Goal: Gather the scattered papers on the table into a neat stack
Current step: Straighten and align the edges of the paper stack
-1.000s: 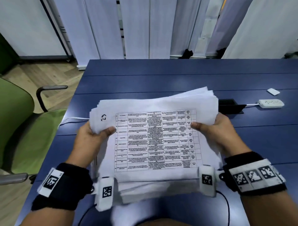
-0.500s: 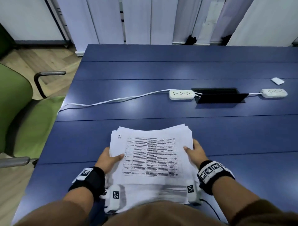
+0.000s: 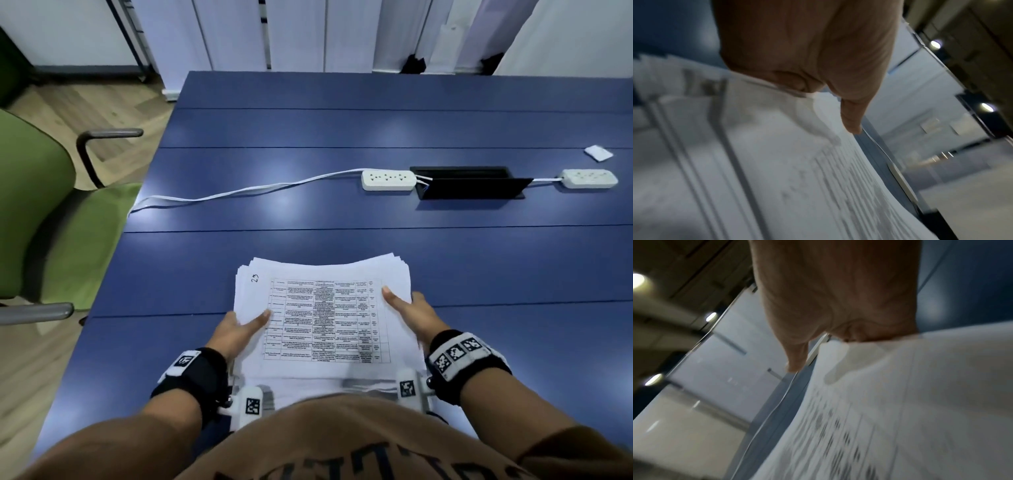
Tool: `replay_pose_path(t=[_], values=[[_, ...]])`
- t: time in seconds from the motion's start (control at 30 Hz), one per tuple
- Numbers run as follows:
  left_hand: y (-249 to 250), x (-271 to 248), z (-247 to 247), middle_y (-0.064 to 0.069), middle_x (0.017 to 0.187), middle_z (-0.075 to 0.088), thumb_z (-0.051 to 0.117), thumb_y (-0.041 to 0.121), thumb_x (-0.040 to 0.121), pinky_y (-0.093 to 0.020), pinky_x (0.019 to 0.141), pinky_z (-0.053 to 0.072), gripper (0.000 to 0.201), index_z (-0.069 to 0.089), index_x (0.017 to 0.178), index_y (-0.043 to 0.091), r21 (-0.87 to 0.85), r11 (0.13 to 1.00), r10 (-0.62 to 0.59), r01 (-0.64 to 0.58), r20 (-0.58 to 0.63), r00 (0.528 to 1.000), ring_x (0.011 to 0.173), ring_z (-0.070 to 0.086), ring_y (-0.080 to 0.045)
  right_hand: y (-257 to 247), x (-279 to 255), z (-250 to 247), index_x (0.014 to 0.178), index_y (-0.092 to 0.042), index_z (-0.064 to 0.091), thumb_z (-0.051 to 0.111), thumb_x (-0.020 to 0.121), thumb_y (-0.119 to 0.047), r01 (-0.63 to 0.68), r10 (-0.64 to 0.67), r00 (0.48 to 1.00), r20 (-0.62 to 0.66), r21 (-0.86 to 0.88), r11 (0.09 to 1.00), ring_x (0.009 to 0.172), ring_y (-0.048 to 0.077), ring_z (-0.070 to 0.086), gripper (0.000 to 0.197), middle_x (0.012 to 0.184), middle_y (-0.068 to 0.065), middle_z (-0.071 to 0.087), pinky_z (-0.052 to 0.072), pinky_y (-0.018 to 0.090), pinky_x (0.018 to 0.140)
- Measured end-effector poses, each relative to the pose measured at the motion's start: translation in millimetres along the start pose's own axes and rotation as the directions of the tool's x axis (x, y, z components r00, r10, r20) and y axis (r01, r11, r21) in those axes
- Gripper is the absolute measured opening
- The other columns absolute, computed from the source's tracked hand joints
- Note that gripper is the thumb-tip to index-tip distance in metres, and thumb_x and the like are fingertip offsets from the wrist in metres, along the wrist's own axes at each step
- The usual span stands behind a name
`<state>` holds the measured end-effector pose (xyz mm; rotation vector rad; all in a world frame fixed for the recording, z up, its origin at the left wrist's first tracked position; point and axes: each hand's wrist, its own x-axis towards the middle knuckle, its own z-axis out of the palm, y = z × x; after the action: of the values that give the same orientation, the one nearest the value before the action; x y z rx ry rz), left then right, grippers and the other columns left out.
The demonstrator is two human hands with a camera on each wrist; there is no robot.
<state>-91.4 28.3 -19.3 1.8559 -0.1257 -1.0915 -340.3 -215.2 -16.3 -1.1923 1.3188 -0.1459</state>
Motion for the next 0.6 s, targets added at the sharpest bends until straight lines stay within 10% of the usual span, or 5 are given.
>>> replay_pose_path(t=[0.1, 0.2, 0.3, 0.6], values=[[-11, 6, -17, -0.015, 0.102, 0.073, 0.085, 0.047, 0.065, -0.044, 0.086, 0.055, 0.056, 0.062, 0.097, 0.006, -0.052, 0.999, 0.001, -0.006, -0.093, 0.996, 0.085, 0.068, -0.024, 15, -3, -11, 0.098, 0.0, 0.061, 0.087, 0.063, -0.04, -0.048, 0.047, 0.998, 0.053, 0.013, 0.999, 0.072, 0.024, 0.066, 0.06, 0.088, 0.014, 0.069, 0.052, 0.03, 0.064], [-10, -1, -9, -0.008, 0.108, 0.073, 0.086, 0.023, 0.069, -0.043, 0.097, 0.05, 0.053, 0.062, 0.113, 0.005, -0.067, 0.998, 0.008, -0.007, 0.023, 1.0, 0.098, 0.069, -0.023, 20, -8, -5, 0.113, 0.001, 0.06, 0.079, 0.068, 0.007, -0.01, 0.007, 0.997, 0.075, 0.045, 0.999, 0.096, 0.026, 0.068, 0.05, 0.109, 0.014, 0.071, 0.054, 0.038, 0.087], [2, -5, 4, -0.013, 0.112, 0.071, 0.084, 0.006, 0.069, -0.048, 0.097, 0.05, 0.048, 0.059, 0.11, 0.005, -0.119, 0.984, 0.132, -0.135, -0.034, 0.991, 0.099, 0.069, -0.024, -2, -14, 0, 0.108, -0.011, 0.061, 0.073, 0.07, 0.015, 0.148, -0.148, 0.989, -0.01, 0.083, 0.985, 0.098, 0.027, 0.068, 0.047, 0.111, 0.013, 0.07, 0.051, 0.046, 0.094], [115, -37, -5, 0.002, 0.104, 0.074, 0.069, -0.015, 0.077, -0.038, 0.094, 0.054, 0.043, 0.061, 0.11, 0.011, -0.338, 0.615, 0.624, -0.712, -0.342, 0.702, 0.101, 0.067, -0.019, -115, -82, 5, 0.097, -0.005, 0.06, 0.067, 0.077, 0.016, 0.671, -0.596, 0.741, -0.309, 0.352, 0.652, 0.078, 0.004, 0.069, 0.03, 0.08, -0.011, 0.075, 0.056, 0.02, 0.074]])
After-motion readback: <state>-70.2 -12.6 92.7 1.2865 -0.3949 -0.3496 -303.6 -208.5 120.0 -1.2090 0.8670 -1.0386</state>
